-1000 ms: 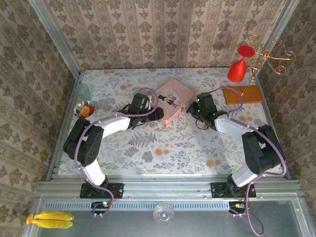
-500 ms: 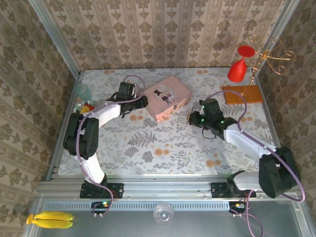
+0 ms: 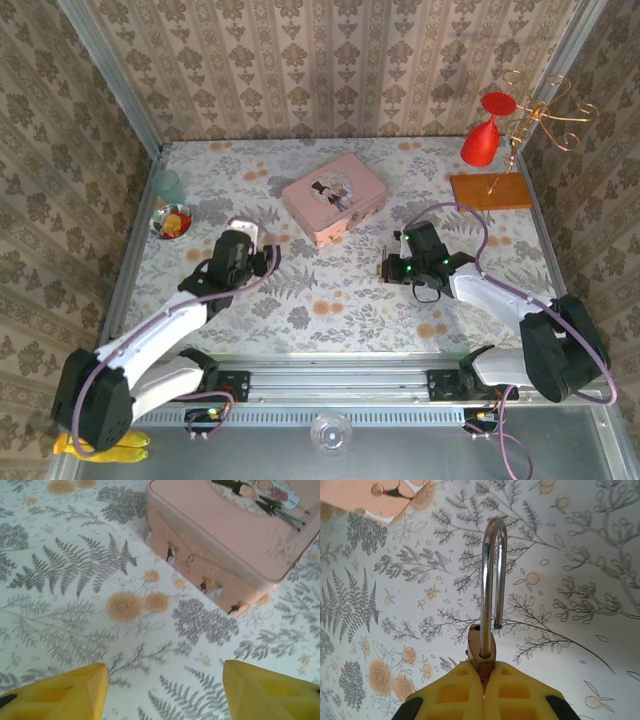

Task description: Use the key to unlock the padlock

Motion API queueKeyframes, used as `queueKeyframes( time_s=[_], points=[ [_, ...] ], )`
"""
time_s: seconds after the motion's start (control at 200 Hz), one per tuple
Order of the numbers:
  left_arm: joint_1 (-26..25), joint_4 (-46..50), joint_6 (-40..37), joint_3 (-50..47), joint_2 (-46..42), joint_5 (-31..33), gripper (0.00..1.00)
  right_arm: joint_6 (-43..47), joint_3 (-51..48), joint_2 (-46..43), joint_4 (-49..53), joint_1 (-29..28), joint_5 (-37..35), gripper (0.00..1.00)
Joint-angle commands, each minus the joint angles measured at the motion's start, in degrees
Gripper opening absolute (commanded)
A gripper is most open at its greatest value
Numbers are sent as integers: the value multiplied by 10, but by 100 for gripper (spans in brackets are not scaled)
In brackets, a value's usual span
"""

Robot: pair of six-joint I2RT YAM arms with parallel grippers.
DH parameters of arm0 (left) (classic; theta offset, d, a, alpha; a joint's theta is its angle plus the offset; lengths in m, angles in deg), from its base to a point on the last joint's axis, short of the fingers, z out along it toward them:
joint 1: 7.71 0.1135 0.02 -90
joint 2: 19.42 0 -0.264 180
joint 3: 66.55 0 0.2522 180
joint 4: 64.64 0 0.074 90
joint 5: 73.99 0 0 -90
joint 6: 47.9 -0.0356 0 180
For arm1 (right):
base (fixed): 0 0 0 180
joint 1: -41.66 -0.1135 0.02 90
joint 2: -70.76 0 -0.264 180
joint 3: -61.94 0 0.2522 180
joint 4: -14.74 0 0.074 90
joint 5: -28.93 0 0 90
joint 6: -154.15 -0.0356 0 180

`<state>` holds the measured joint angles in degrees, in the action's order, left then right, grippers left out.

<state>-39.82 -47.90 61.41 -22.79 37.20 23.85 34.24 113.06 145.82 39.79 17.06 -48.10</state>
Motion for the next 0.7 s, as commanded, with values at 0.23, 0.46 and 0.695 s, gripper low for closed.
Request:
queueKeyframes(
  time_s=[0.23, 0.46, 0.695],
  points=[
    [9, -44, -61, -74, -142, 50, 70, 38, 24, 93, -46, -20, 38, 0],
    [39, -57, -43, -84, -149, 21, 77, 68, 53, 135, -11, -20, 47, 0],
    [72, -55, -47, -92, -175, 30, 84, 76, 61, 146, 7, -16, 36, 8]
  ],
)
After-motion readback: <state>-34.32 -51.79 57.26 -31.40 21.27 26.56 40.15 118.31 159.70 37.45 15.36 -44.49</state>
